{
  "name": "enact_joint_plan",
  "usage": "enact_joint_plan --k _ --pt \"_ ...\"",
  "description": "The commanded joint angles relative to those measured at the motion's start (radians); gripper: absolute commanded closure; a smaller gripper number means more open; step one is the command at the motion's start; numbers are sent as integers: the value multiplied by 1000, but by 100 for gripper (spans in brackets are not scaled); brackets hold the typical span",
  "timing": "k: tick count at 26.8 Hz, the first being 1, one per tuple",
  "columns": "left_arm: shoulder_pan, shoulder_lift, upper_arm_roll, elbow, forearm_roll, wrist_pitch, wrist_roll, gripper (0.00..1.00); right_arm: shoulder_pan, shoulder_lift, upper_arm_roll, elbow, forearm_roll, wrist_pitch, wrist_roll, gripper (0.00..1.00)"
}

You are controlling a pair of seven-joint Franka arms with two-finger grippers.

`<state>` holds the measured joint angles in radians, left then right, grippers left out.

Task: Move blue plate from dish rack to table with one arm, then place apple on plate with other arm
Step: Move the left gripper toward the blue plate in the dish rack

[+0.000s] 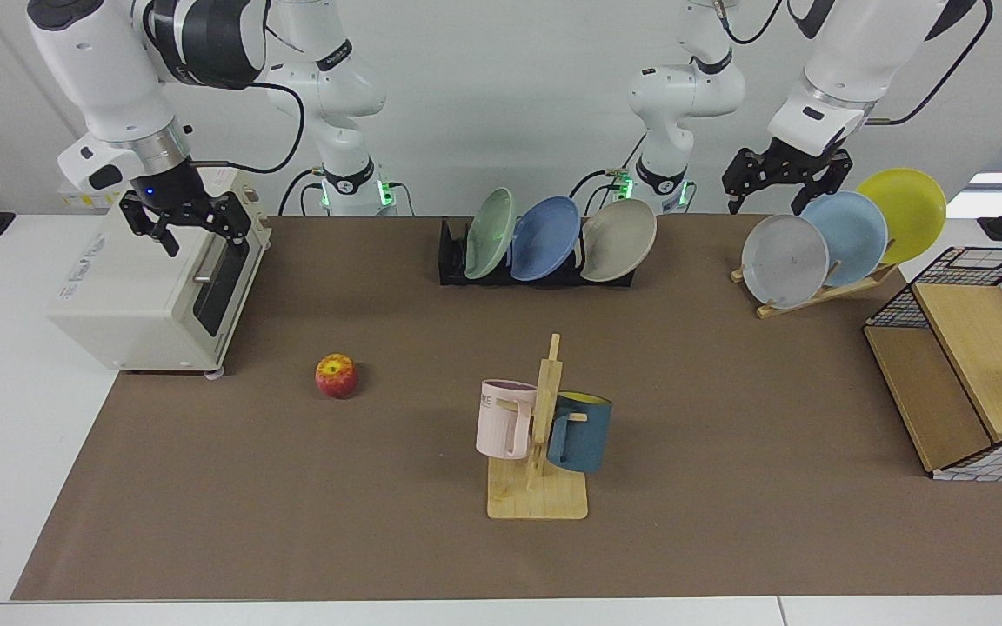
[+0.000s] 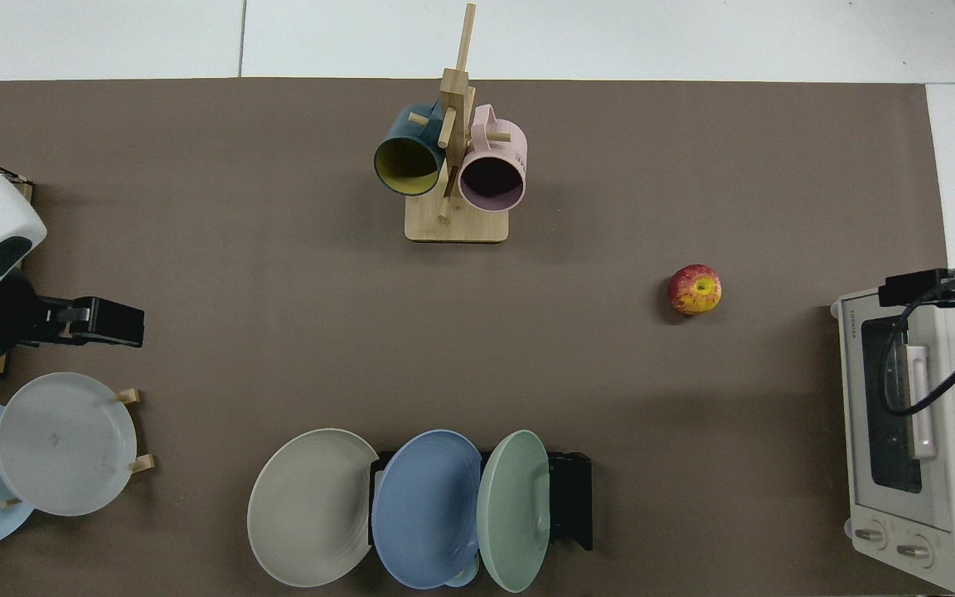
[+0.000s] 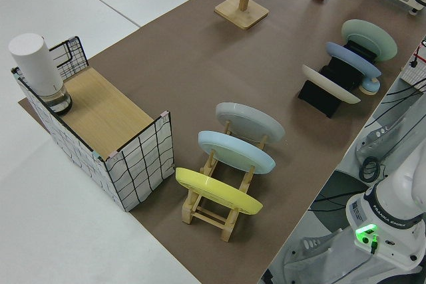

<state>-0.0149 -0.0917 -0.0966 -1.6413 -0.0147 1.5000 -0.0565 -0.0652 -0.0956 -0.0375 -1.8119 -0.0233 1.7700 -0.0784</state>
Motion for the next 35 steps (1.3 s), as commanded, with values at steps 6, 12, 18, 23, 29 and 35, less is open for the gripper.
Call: enact_joint_plan --k 6,12,18,23,29,35 --pt "4 4 3 17 4 -12 14 0 10 -29 16 2 9 -90 12 0" --pt "-4 3 -3 15 5 -21 -2 0 7 -29 13 3 -1 -89 16 0" --pt "-8 0 -9 6 7 -11 0 0 5 -27 7 2 -9 -75 20 0" --pt "-8 -8 -25 -3 7 -21 -2 0 11 -27 10 2 -9 -60 20 0" --pt "-54 -94 -58 -156 4 -3 -14 0 21 -27 11 2 -9 -58 20 0" --pt "-151 -164 -110 -334 -8 103 -135 0 21 -26 11 2 -9 -52 16 0"
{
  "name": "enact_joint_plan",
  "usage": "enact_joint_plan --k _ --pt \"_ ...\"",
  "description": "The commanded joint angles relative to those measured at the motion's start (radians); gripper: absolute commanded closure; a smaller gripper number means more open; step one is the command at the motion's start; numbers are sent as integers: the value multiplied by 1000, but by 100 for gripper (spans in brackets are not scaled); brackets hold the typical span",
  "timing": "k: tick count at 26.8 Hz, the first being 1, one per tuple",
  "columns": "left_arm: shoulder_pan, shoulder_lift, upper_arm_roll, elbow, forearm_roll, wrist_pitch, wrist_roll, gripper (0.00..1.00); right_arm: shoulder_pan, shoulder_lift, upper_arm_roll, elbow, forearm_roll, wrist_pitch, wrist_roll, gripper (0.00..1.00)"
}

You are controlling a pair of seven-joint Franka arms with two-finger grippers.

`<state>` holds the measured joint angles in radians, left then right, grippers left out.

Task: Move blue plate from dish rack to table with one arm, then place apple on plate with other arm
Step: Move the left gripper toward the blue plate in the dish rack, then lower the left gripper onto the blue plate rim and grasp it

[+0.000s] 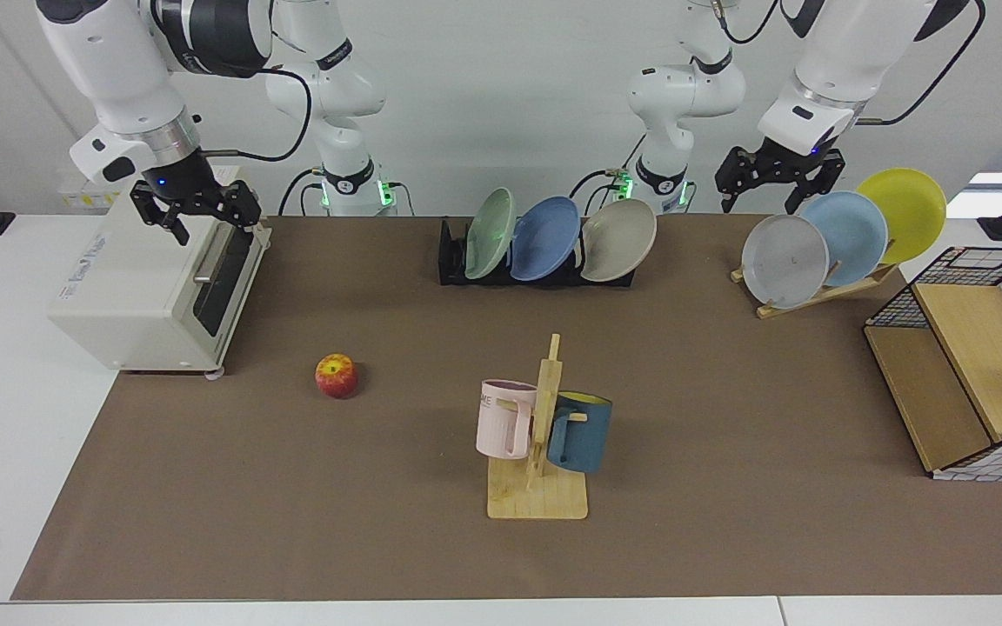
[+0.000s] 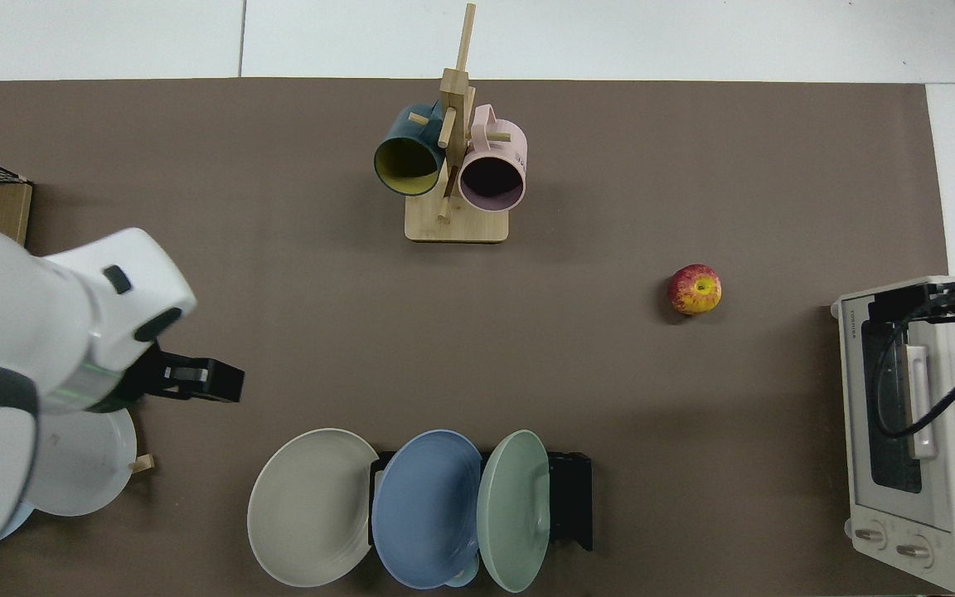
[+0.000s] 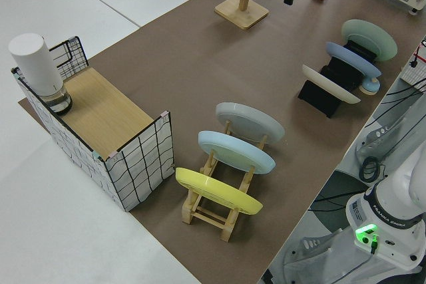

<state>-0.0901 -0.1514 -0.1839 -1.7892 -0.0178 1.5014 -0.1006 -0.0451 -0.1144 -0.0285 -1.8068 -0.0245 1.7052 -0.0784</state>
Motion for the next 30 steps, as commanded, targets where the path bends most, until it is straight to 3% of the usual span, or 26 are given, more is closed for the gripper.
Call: enact_joint_plan --k 1,10,24,26,30 --pt "-95 -117 -29 -223 -7 138 -114 0 1 -7 4 -3 -8 13 16 0" --pt "-247 -166 -39 -443 -50 353 -261 0 2 -4 9 -3 -6 44 12 0" --pt "-310 -131 -128 -664 -131 623 -424 2 4 -2 9 -3 -5 47 12 0" --pt "-312 -131 -129 -665 -143 616 -426 13 4 -4 9 -3 -5 47 12 0" --pt "-312 -131 -129 -665 -151 593 -426 52 4 -2 9 -3 -3 47 12 0"
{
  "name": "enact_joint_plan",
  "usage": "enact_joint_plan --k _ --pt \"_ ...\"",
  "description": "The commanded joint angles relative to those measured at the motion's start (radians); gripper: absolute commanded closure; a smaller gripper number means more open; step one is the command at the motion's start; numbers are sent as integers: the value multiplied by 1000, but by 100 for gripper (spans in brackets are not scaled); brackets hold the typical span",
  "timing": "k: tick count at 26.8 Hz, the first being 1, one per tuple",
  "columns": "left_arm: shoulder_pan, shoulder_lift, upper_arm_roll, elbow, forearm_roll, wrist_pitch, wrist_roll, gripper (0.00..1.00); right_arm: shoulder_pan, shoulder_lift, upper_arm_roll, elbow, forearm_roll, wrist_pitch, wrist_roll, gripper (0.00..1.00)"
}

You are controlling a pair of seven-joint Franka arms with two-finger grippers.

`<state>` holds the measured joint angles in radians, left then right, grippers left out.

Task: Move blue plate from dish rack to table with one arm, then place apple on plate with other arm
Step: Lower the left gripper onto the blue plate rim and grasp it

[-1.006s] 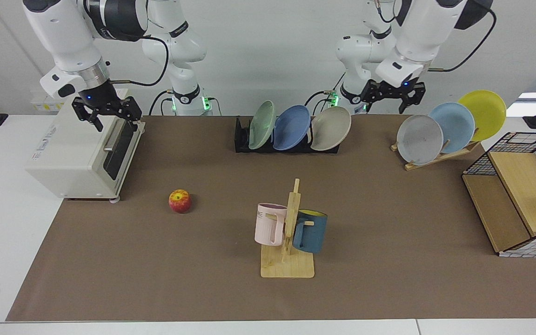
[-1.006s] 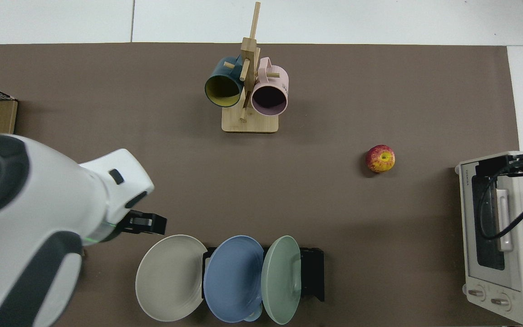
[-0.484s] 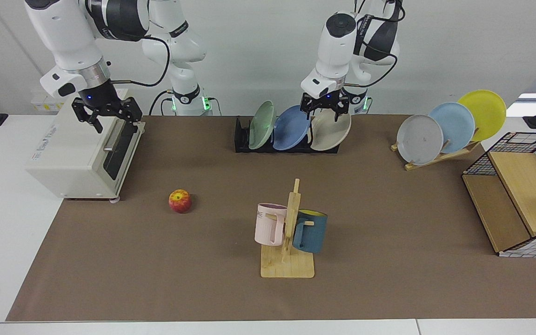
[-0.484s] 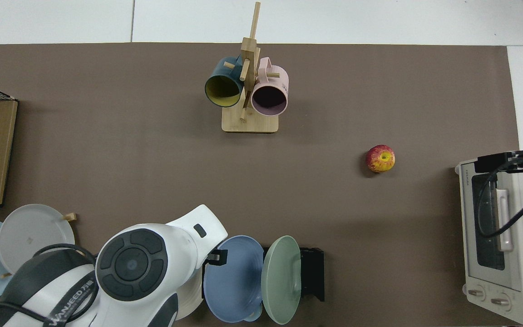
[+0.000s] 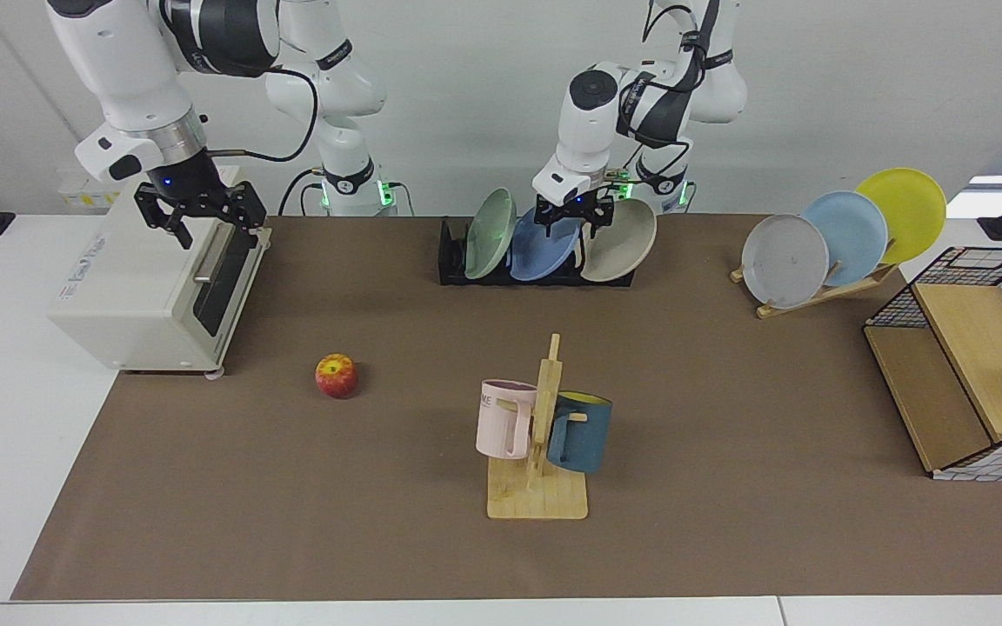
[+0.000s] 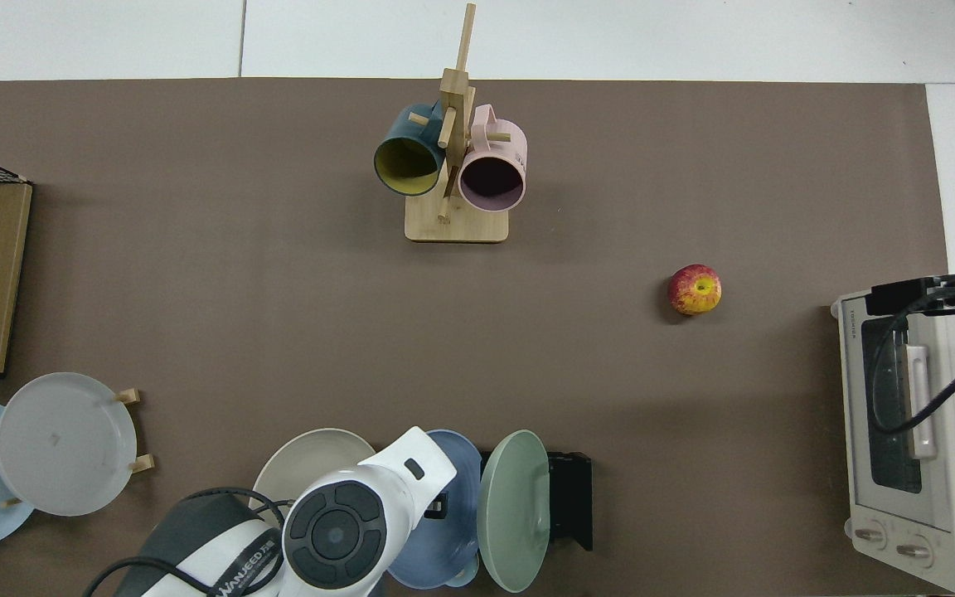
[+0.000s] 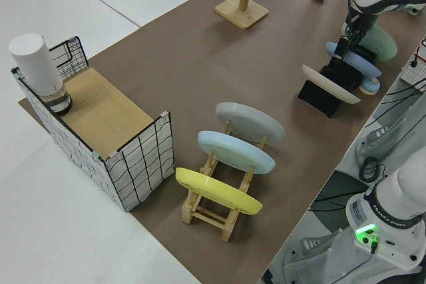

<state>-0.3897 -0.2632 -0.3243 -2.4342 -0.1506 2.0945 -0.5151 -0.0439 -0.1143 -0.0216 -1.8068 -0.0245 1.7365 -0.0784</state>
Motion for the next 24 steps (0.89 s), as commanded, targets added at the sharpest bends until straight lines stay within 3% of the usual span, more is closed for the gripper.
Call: enact_joint_plan --k 1,4,11,13,24 --pt "-12 -19 10 -19 -18 -10 -10 59 2 -2 2 -3 -3 15 11 0" --pt "-12 -19 7 -16 -18 -27 -7 74 2 -4 2 -3 -3 15 12 0" --pt "-11 -24 -2 -2 -18 -91 0 87 2 -2 2 -3 -3 15 11 0" --pt "-9 -27 -1 14 -18 -122 -10 99 2 -2 2 -3 -3 15 11 0" --pt "0 -42 8 70 -18 -231 12 100 2 -2 2 -3 -3 15 11 0"
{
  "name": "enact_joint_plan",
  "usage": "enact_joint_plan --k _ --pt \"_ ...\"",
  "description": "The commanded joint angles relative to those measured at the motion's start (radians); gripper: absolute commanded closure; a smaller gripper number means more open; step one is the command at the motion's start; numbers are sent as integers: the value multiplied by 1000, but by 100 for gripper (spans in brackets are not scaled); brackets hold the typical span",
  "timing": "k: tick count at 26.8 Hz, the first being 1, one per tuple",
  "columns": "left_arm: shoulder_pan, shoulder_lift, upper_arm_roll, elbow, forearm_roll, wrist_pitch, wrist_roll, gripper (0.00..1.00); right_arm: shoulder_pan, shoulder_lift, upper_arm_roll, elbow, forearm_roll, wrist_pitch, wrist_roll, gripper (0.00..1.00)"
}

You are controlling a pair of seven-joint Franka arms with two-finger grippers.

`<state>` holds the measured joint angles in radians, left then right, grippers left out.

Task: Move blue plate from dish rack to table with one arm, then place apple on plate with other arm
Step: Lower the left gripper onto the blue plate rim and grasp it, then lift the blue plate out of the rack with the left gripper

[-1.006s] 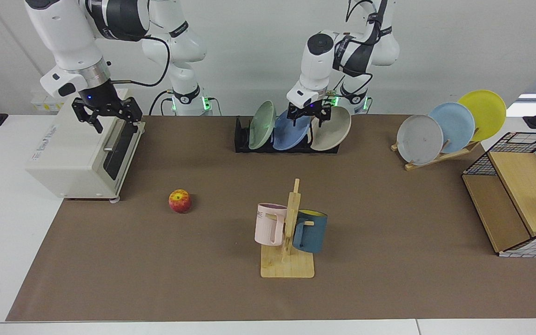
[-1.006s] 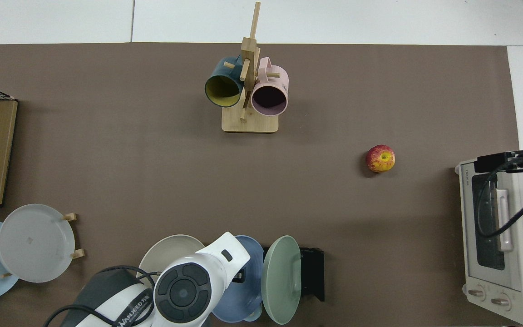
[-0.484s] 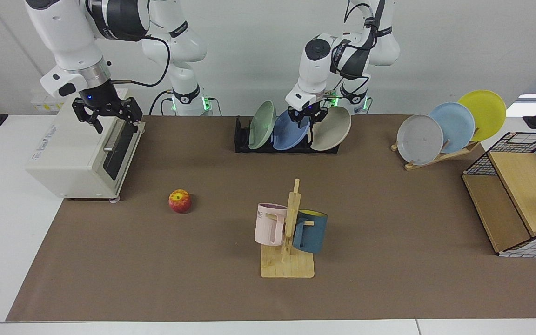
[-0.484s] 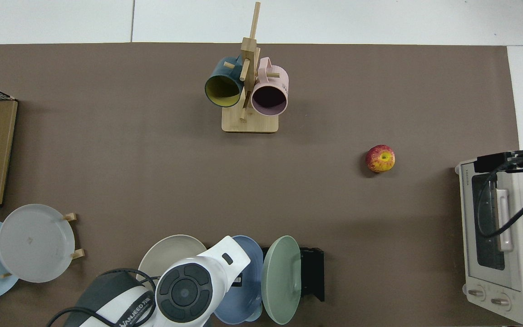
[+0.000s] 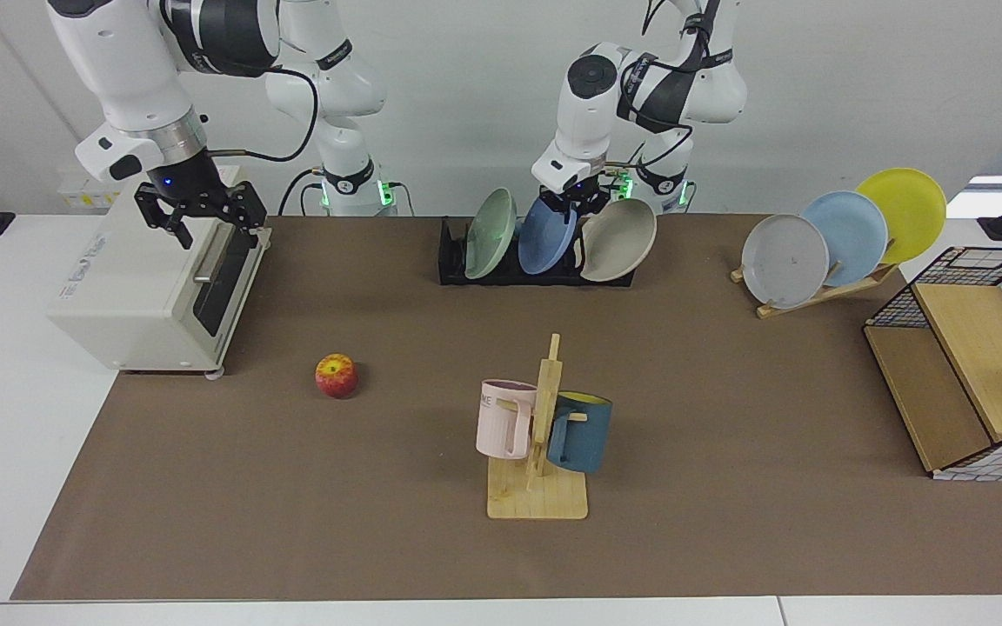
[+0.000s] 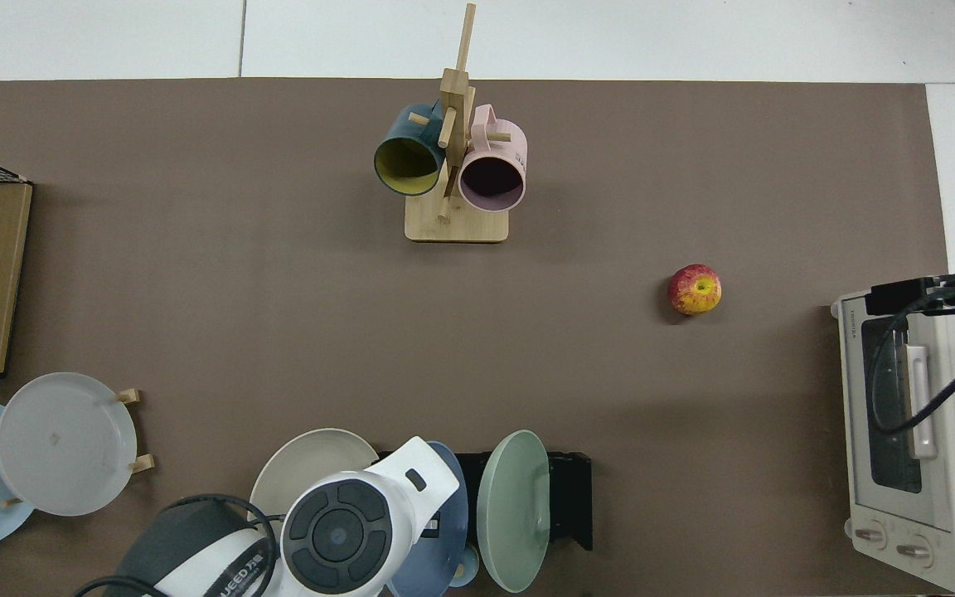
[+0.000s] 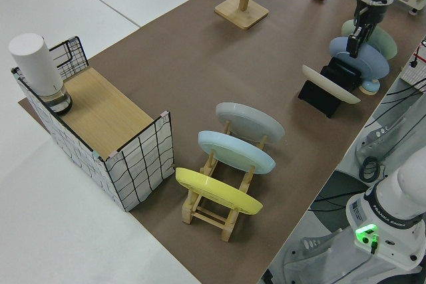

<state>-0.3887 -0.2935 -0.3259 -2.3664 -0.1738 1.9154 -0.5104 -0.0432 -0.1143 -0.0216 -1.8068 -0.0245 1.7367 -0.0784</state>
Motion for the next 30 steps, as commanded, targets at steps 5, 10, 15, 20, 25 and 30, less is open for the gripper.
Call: enact_joint_plan --k 5,10,15,20,25,30 --pt "19 -10 25 53 5 -98 15 100 2 -2 2 -3 -3 17 11 0" --pt "68 -10 68 133 5 -202 133 100 2 -4 2 -3 -3 15 11 0" --pt "113 -6 76 190 4 -219 145 100 2 -4 2 -3 -2 15 11 0" --pt "218 34 77 236 -58 -173 226 100 2 -2 2 -3 -2 15 11 0" --pt "344 82 74 272 -138 -104 320 100 2 -2 2 -3 -2 15 11 0" --pt "393 177 73 282 -222 31 368 100 2 -2 2 -3 -2 15 11 0"
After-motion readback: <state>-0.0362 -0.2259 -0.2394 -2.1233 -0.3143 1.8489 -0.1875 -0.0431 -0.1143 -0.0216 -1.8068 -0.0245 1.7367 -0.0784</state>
